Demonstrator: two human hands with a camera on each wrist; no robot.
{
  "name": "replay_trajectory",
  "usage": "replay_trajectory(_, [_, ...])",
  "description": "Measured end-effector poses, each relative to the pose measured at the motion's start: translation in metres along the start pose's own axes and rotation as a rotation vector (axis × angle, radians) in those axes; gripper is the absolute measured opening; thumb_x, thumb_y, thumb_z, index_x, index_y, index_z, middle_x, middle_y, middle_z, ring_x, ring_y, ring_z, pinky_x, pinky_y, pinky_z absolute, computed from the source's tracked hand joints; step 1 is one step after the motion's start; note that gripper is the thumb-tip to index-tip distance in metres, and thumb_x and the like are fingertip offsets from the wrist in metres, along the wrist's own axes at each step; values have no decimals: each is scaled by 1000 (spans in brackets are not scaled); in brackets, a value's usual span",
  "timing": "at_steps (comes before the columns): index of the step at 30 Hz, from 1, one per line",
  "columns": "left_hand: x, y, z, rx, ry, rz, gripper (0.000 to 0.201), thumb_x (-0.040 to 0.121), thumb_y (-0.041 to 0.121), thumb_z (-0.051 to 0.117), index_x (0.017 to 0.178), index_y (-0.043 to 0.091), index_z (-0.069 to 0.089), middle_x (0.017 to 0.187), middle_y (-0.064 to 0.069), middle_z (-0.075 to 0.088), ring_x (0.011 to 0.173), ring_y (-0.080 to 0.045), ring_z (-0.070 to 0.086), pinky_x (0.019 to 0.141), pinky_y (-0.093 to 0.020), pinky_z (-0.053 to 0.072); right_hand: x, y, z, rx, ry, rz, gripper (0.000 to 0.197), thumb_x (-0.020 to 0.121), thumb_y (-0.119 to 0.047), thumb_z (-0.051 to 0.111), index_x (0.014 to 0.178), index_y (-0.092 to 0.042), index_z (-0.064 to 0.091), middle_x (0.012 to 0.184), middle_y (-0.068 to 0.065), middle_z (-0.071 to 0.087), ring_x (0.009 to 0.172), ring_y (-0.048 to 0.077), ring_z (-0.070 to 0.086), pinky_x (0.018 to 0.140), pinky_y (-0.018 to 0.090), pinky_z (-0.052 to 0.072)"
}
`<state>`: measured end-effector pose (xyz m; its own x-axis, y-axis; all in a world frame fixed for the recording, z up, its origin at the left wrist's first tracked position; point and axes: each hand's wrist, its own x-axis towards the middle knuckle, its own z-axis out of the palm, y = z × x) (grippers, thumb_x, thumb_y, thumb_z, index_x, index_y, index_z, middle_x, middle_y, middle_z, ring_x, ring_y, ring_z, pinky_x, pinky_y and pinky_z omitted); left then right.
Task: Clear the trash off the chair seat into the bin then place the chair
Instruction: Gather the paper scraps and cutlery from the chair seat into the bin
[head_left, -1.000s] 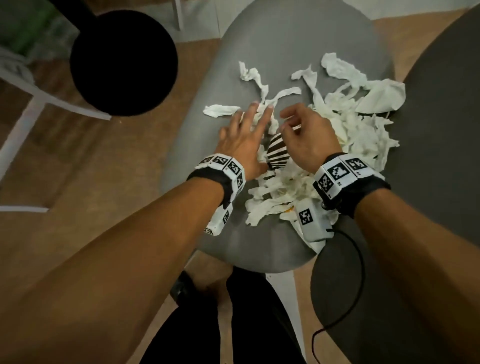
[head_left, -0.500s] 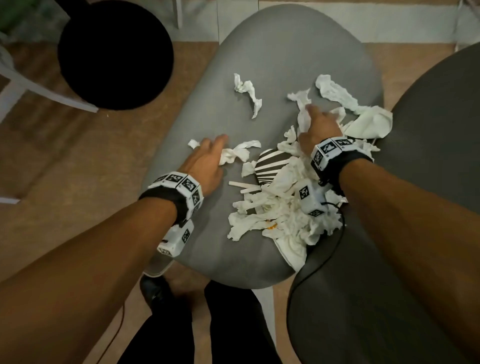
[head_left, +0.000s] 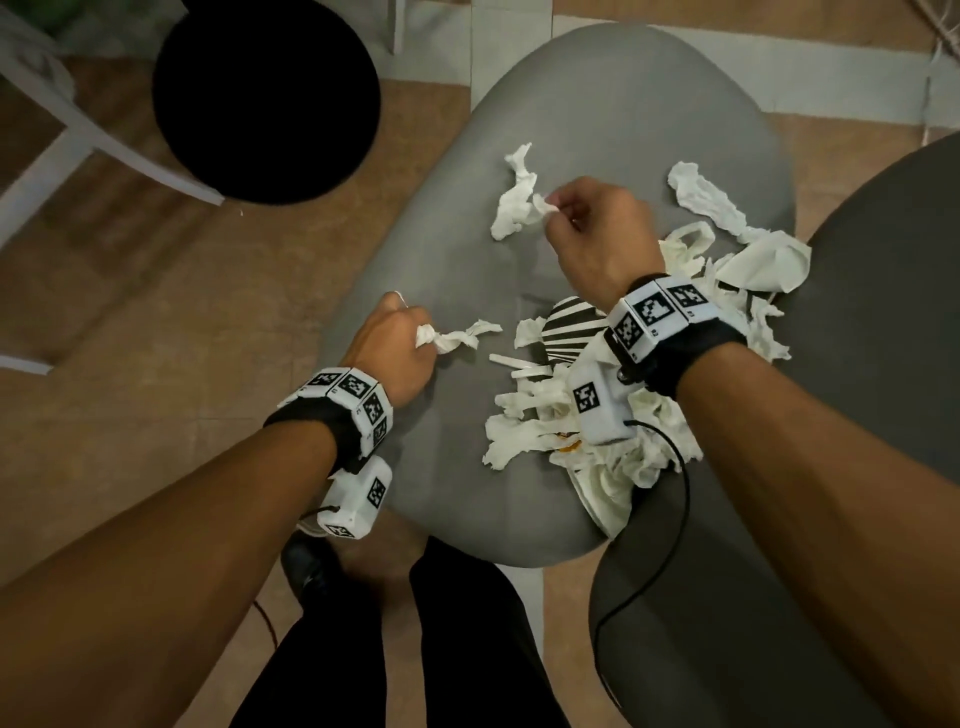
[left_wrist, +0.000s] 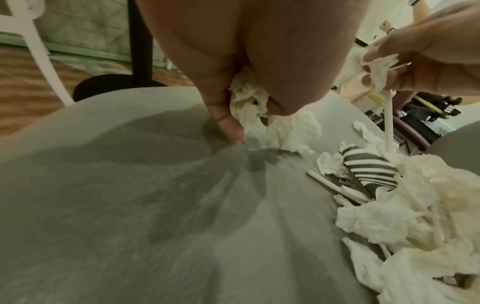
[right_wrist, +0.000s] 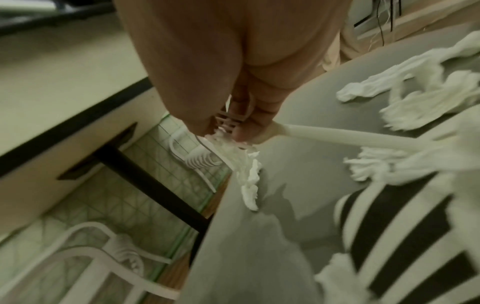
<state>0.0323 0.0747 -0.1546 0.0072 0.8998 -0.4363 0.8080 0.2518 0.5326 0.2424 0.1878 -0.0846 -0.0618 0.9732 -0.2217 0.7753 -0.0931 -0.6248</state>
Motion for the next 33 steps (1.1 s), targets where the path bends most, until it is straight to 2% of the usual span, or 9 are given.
replay_trajectory(4, [-13, -16, -6, -90, 3, -46, 18, 89, 10, 52, 71, 13, 51, 105, -4, 45, 75, -26, 52, 69, -28, 38, -23, -41, 15, 112, 39, -34, 16, 88, -27, 60, 100, -24, 70, 70, -16, 61, 63, -1, 57, 69, 16, 49])
replay_trajectory(8, [-36, -36, -16, -257, 84, -138, 13, 83, 7, 54, 72, -1, 56, 78, -15, 60, 69, -28, 55, 54, -23, 32, -58, -79, 45, 285, -2, -13, 11, 85, -28, 61, 92, -28, 69, 71, -10, 67, 66, 12, 66, 70, 33, 58])
replay_trajectory(11, [-64, -56, -26, -426, 90, -235, 15, 81, 7, 54, 69, 0, 59, 66, -14, 63, 60, -26, 55, 45, -21, 33, -93, -100, 76, 345, -47, 17, 11, 84, -26, 62, 91, -26, 69, 74, -6, 70, 69, 17, 69, 72, 40, 60])
replay_trajectory(15, [-107, -101, -34, -525, 51, -356, 19, 80, 8, 53, 61, 9, 56, 56, -3, 57, 54, -20, 52, 52, -29, 40, -142, -124, 123, 500, -131, 92, 9, 87, -18, 64, 93, -18, 71, 79, 1, 72, 68, 16, 67, 71, 43, 61])
replay_trajectory(19, [-146, -162, -31, -525, 31, -524, 17, 79, 19, 55, 66, 13, 63, 66, -5, 67, 70, -28, 66, 67, -36, 53, -183, -147, 172, 596, -216, 50, 9, 90, -15, 66, 98, -15, 69, 83, 5, 70, 71, 13, 66, 71, 33, 59])
replay_trajectory(22, [-167, -200, -22, -556, 22, -599, 24, 72, 27, 53, 72, 7, 67, 75, -14, 72, 79, -35, 69, 75, -46, 56, -203, -159, 206, 548, -306, -44, 12, 91, -20, 66, 102, -18, 69, 90, 2, 70, 81, 16, 68, 77, 33, 59])
replay_trajectory(26, [-181, -230, -3, -606, 11, -661, 21, 69, 26, 53, 68, 11, 67, 75, -10, 73, 78, -31, 71, 78, -47, 59, -222, -164, 242, 495, -355, -133, 11, 91, -22, 66, 101, -21, 69, 91, 0, 68, 81, 16, 67, 75, 31, 58])
replay_trajectory(30, [-183, -247, 21, -686, -1, -694, 23, 66, 28, 54, 74, 13, 71, 77, -8, 75, 78, -28, 73, 77, -49, 61, -224, -145, 274, 474, -329, -70, 10, 91, -20, 66, 100, -21, 68, 89, -3, 70, 82, 11, 67, 75, 23, 57])
replay_trajectory(33, [-178, -250, 33, -727, 31, -723, 24, 67, 26, 56, 80, 12, 72, 79, -8, 76, 78, -27, 73, 77, -47, 61, -219, -110, 302, 278, -338, -4, 14, 89, -20, 66, 102, -20, 70, 95, -6, 71, 89, 5, 66, 82, 19, 53])
